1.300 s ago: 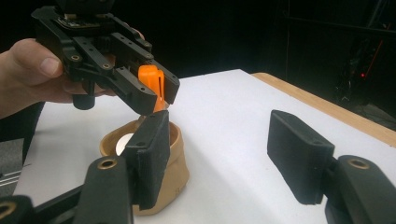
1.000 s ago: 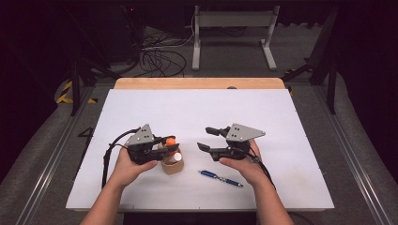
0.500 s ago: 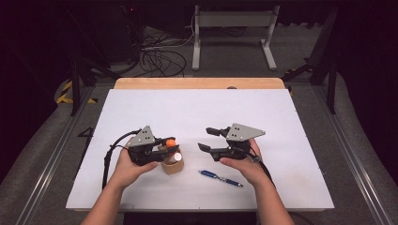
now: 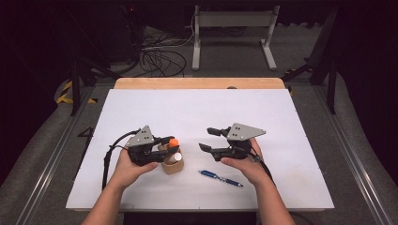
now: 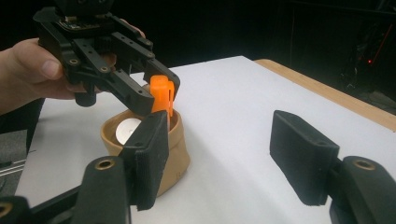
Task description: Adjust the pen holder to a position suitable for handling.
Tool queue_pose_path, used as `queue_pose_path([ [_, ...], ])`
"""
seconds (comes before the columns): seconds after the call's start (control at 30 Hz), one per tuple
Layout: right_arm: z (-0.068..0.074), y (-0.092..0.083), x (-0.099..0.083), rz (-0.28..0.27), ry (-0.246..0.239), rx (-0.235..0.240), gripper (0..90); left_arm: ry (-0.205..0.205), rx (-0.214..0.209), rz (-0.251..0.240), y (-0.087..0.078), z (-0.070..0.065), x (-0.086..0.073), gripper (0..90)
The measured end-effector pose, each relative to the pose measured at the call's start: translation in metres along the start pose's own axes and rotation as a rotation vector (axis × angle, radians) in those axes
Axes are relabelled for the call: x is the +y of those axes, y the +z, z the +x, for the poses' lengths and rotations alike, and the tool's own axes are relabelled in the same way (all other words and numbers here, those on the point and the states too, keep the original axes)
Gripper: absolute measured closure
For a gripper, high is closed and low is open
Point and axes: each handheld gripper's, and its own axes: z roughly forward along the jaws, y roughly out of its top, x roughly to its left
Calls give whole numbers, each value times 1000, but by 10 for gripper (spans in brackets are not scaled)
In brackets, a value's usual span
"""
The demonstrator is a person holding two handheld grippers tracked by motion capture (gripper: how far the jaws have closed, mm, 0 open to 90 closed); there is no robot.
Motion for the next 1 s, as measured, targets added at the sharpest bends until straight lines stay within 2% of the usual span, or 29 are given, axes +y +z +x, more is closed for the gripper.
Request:
queue_pose_path([
  [0.23, 0, -1, -1, 13, -2, 0, 383, -22, 17, -39, -7, 2, 1, 478],
  [0.33, -1, -1, -1, 18, -3, 5, 380, -22, 14, -57, -10, 2, 1, 402],
  [0.57, -1, -2, -2, 46, -7, 9, 372, -33, 15, -84, -18, 3, 0, 284],
  [0.77, 2, -2, -5, 110, -17, 42, 376, -43, 22, -94, -26, 2, -3, 161],
  [0.87, 6, 1, -7, 175, -38, 65, 389, -50, 31, -91, -30, 2, -5, 125],
  [0.97, 9, 6, -10, 235, -53, 81, 400, -41, 39, -92, -33, 3, -6, 120],
  [1.0, 10, 7, -11, 254, -60, 84, 402, -50, 35, -93, -33, 2, -6, 116],
])
